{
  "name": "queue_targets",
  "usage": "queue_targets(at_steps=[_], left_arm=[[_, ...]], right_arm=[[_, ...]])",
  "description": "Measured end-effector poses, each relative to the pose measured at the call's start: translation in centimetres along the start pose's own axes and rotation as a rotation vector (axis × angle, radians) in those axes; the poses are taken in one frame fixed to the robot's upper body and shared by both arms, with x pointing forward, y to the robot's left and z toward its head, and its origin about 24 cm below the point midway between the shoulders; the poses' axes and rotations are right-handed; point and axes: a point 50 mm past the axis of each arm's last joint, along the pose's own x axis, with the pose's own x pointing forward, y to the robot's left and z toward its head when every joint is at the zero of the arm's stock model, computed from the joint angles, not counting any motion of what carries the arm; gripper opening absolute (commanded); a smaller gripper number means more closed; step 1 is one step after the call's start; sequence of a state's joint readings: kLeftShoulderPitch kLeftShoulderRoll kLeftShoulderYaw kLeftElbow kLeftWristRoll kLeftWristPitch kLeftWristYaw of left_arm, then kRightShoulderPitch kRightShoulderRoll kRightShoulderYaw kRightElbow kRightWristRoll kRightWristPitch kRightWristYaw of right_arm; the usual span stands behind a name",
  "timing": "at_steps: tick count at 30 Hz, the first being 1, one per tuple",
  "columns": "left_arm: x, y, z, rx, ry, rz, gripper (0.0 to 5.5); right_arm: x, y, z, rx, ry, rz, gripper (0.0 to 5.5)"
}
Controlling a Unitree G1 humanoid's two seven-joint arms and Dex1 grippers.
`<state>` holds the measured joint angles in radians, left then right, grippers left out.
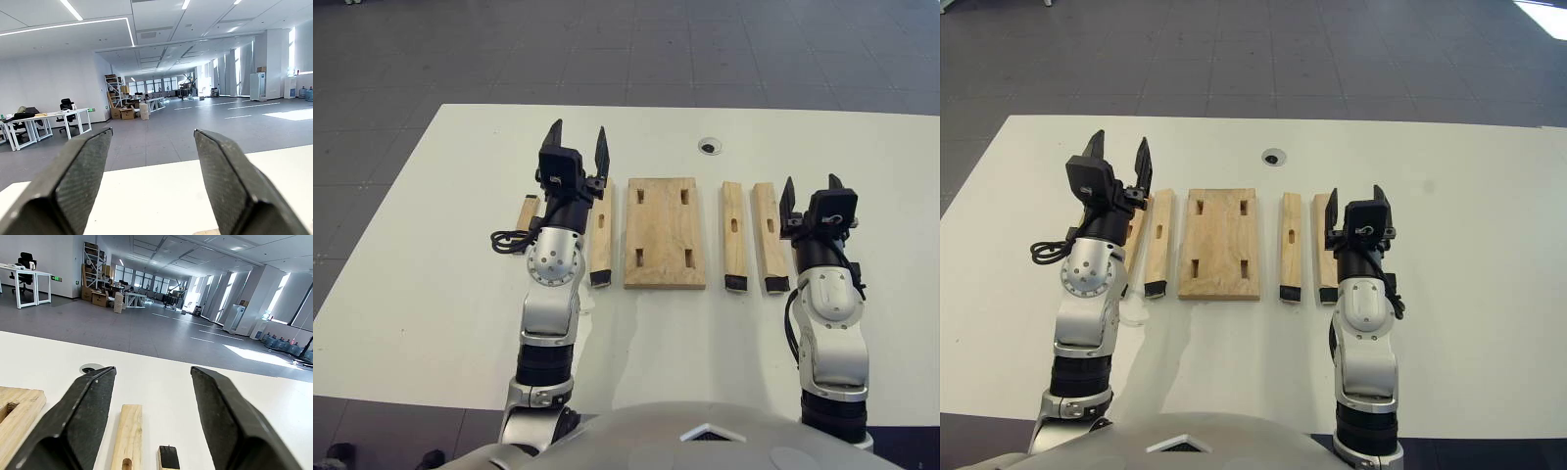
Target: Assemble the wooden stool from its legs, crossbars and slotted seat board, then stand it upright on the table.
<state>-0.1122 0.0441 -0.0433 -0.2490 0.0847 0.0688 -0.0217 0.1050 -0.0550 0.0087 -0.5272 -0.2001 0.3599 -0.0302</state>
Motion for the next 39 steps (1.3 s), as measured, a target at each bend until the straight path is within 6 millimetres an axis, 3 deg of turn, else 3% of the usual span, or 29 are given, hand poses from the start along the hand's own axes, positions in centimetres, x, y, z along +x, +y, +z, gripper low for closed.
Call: queue_targets(at_steps=[39], left_arm=[[0.0,0.01,-0.17,-0.002,0.006,0.006,3.09]], right_arm=[[0.22,-0.07,-0.22,0.0,0.009,-0.009,2.88]])
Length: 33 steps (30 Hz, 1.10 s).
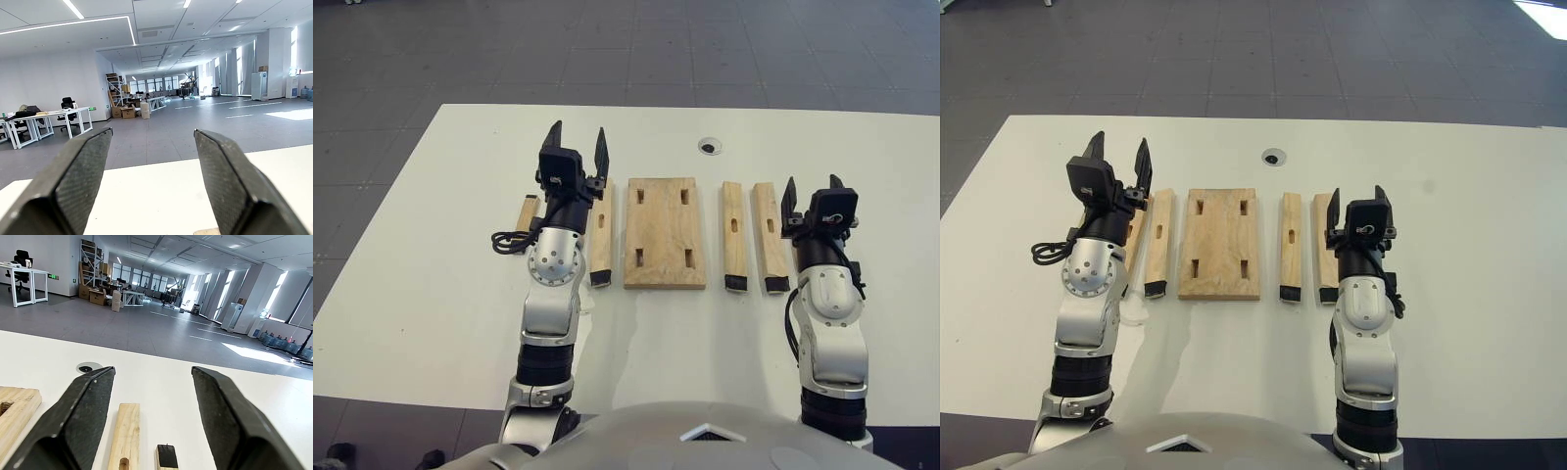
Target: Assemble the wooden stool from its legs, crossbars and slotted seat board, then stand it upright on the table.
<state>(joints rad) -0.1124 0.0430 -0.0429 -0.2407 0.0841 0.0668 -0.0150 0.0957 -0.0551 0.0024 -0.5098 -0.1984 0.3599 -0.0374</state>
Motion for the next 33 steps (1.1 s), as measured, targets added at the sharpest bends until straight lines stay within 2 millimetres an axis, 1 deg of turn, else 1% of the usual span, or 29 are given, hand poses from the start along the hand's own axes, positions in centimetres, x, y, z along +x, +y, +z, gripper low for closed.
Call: queue_targets(at_steps=[6,8,10,13,16,19,21,23,26,31,33], left_arm=[[0.0,0.0,0.0,0.0,0.001,0.0,3.09],[-0.1,0.0,-0.1,0.0,0.003,0.001,3.09],[-0.3,0.2,-0.3,0.002,0.015,0.007,3.09],[-0.5,0.4,-0.5,0.004,0.023,0.012,3.09],[-0.5,0.3,-0.5,0.004,0.023,0.012,3.09],[-0.5,0.3,-0.5,0.004,0.024,0.012,3.09],[-0.5,0.3,-0.5,0.003,0.024,0.012,3.09],[-0.5,0.3,-0.5,0.003,0.024,0.012,3.09],[-0.5,0.3,-0.6,0.003,0.027,0.012,3.09],[-0.7,0.3,-0.7,0.002,0.033,0.013,3.09],[-0.7,0.3,-0.7,0.002,0.033,0.013,3.09]], right_arm=[[0.0,0.0,-0.1,0.005,0.003,-0.001,2.88],[-0.1,-0.4,-0.4,0.018,0.02,-0.018,2.88],[-0.7,-1.6,-1.6,0.044,0.085,-0.051,2.88],[-1.2,-3.1,-2.7,0.059,0.146,-0.067,2.88],[-2.0,-4.8,-5.3,0.05,0.297,-0.039,2.88],[-2.3,-5.6,-6.5,0.07,0.377,-0.034,2.88],[-2.4,-5.9,-6.8,0.065,0.403,-0.027,2.88],[-2.4,-5.9,-7.1,0.063,0.427,-0.005,2.88],[-2.5,-5.2,-7.2,0.066,0.432,0.036,2.88],[-3.0,-4.7,-7.7,0.066,0.456,0.083,2.88],[-3.2,-4.3,-8.2,0.069,0.49,0.116,2.88]])
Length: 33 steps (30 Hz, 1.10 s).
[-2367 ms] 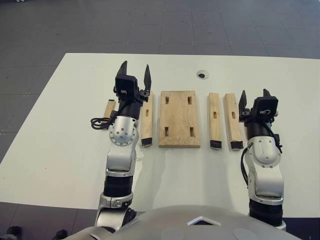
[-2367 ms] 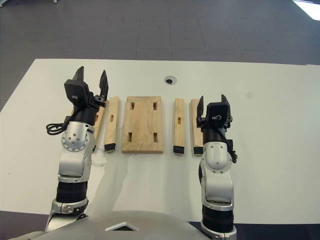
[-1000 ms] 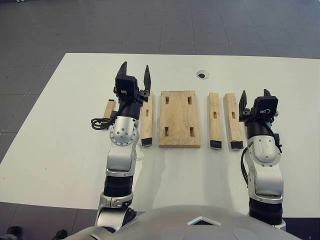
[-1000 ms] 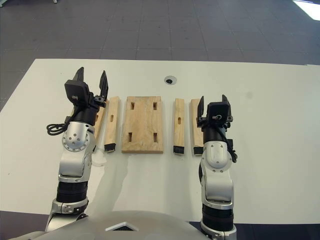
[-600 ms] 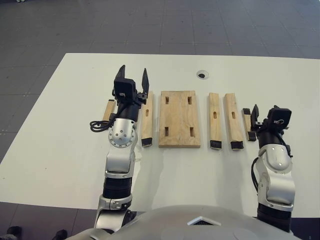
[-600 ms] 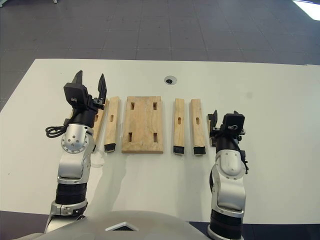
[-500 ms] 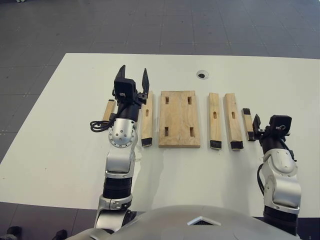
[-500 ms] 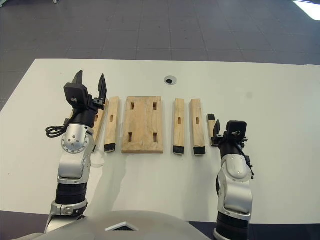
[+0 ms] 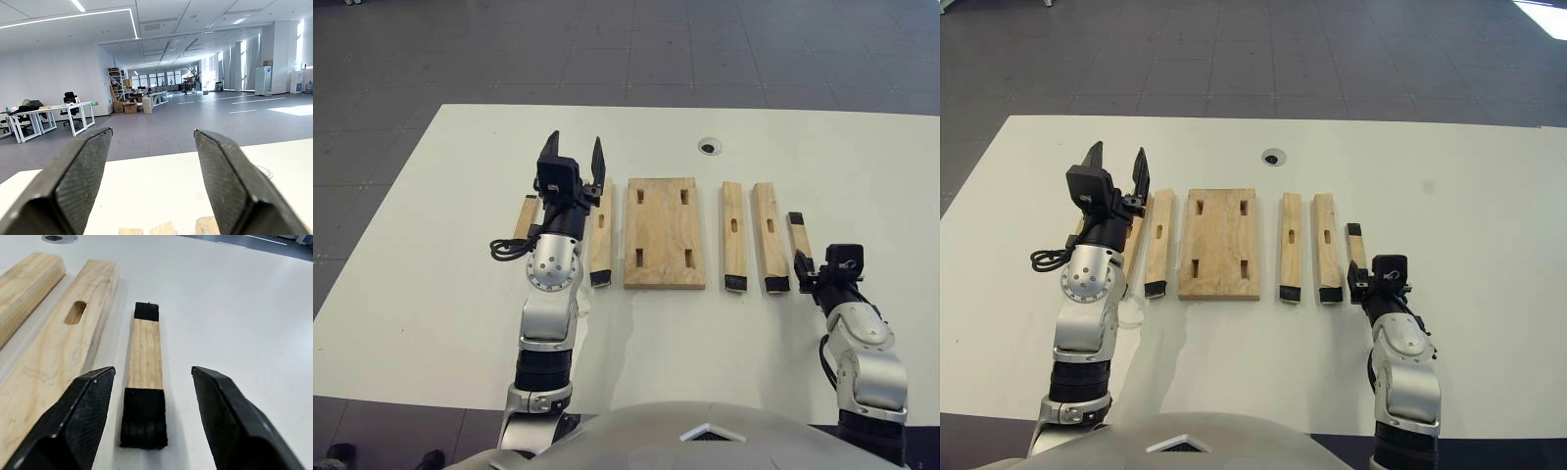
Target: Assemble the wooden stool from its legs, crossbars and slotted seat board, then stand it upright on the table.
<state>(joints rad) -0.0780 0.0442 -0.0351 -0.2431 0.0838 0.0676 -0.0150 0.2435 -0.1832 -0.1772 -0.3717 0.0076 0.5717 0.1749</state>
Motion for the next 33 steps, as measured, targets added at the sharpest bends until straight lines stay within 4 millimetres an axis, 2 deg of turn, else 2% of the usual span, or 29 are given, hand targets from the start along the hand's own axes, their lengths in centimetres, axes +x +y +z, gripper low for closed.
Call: queue_targets(at_steps=[2,6,14,21,23,24,25,26,29,31,33], left_arm=[[0.0,0.0,0.0,0.0,0.0,0.0,3.09],[0.0,0.0,0.0,0.0,0.0,0.0,3.09],[0.0,-0.1,0.0,-0.011,0.002,0.002,3.09],[0.1,0.0,0.1,-0.033,0.001,0.009,3.09],[0.8,0.3,0.3,-0.066,0.009,-0.013,3.09],[1.7,0.3,0.6,-0.146,0.045,-0.07,3.09],[2.8,0.0,1.3,-0.239,0.066,-0.144,3.09],[3.2,-0.4,1.5,-0.308,0.088,-0.191,3.09],[4.1,-1.4,1.9,-0.623,0.199,-0.343,3.09],[4.5,-2.0,2.2,-0.817,0.28,-0.448,3.38],[5.2,-2.4,2.9,-0.922,0.316,-0.516,3.66]], right_arm=[[0.1,0.1,-0.6,-0.005,0.035,0.018,2.88],[0.4,0.0,-0.5,-0.01,0.044,0.026,2.88],[0.4,-0.2,-0.9,0.173,0.039,0.022,1.29],[0.4,-0.4,-0.8,0.182,-0.001,-0.001,1.28],[0.5,-0.8,0.4,0.15,-0.064,-0.014,1.28],[0.7,-1.1,2.4,0.104,-0.139,-0.015,1.28],[0.9,-1.3,5.2,0.038,-0.256,-0.005,1.28],[1.0,-1.2,6.4,-0.003,-0.304,0.009,1.28],[1.5,0.5,8.7,-0.186,-0.404,0.122,1.28],[2.2,2.3,10.3,-0.328,-0.492,0.227,1.28],[2.2,3.8,12.1,-0.388,-0.587,0.302,1.28]])
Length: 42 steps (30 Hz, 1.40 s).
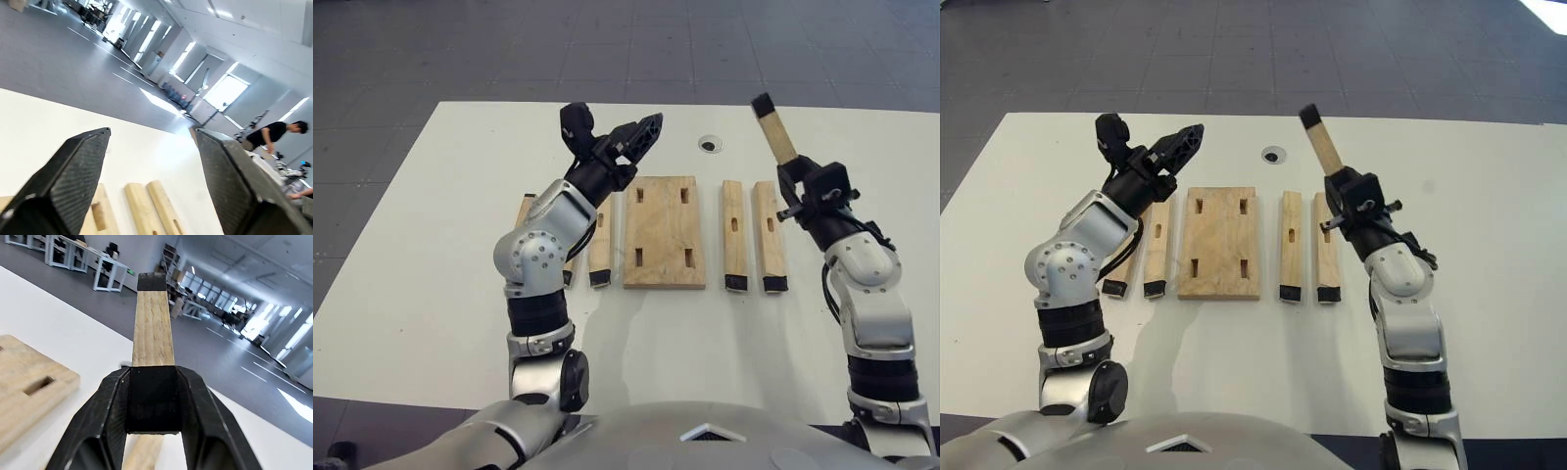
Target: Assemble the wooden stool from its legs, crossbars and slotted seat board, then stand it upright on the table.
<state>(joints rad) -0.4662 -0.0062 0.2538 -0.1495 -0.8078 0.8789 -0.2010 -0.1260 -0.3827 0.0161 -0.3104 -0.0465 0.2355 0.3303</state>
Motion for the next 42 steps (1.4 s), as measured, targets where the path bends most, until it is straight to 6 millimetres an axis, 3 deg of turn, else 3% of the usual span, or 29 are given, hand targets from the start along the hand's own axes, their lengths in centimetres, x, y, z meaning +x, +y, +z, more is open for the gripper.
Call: queue_targets(at_steps=[2,7,17,29,38,42], left_arm=[[0.2,-0.2,0.0,-0.069,0.032,-0.04,3.9],[0.4,-0.7,-1.2,-0.187,0.119,-0.103,3.91],[0.0,-1.8,-0.4,-0.373,0.046,-0.219,3.91],[-0.3,-1.5,0.7,-0.336,0.041,-0.232,2.03],[-0.6,-0.7,0.1,-0.325,0.073,-0.216,0.47],[-0.6,-0.5,-0.1,-0.339,0.078,-0.221,0.43]], right_arm=[[0.6,0.4,1.0,-0.03,-0.057,0.053,1.28],[1.5,2.5,3.3,-0.083,-0.178,0.221,1.28],[1.0,4.3,4.6,0.041,-0.227,0.385,1.28],[0.3,4.4,4.6,0.165,-0.182,0.447,1.28],[0.1,4.2,4.5,0.191,-0.171,0.444,1.28],[0.0,4.2,4.3,0.187,-0.159,0.441,1.28]])
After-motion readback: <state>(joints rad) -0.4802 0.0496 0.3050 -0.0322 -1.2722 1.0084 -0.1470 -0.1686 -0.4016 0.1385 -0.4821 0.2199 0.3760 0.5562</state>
